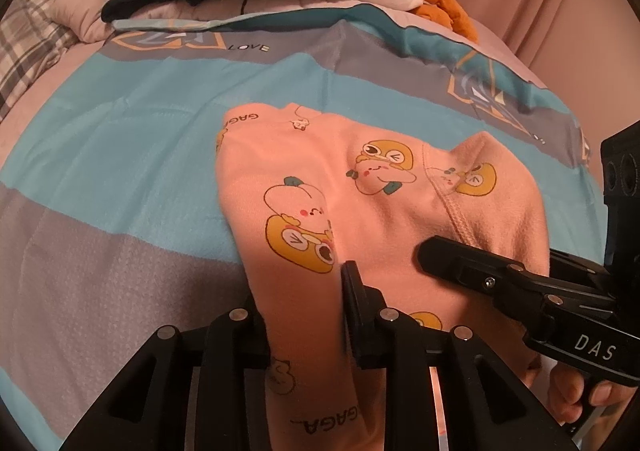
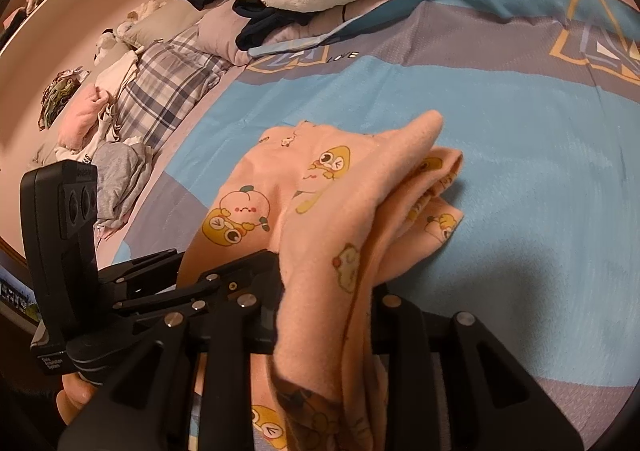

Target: Fold small clothes

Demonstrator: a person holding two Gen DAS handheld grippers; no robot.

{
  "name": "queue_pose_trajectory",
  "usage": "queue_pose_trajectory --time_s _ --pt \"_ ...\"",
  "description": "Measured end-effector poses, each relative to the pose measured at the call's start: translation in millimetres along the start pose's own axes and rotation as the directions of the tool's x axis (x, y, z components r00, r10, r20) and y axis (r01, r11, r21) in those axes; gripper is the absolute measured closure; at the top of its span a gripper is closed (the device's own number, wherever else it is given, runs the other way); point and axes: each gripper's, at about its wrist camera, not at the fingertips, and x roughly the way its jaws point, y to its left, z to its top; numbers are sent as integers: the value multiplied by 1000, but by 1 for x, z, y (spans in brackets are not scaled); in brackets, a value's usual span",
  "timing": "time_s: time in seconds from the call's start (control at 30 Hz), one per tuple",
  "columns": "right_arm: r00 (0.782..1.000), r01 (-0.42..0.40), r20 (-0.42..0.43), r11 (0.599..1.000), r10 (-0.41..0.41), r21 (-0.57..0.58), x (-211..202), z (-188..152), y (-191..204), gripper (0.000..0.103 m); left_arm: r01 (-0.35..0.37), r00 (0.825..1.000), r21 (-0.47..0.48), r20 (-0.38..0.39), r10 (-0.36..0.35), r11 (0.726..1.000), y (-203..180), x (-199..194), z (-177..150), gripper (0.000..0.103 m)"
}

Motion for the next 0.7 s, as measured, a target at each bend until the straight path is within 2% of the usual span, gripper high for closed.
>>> queue_pose_trajectory --time_s 0.7 --pt "999 34 -12 999 -34 5 1 -1 -4 70 -17 1000 0 -3 17 1000 2 2 0 70"
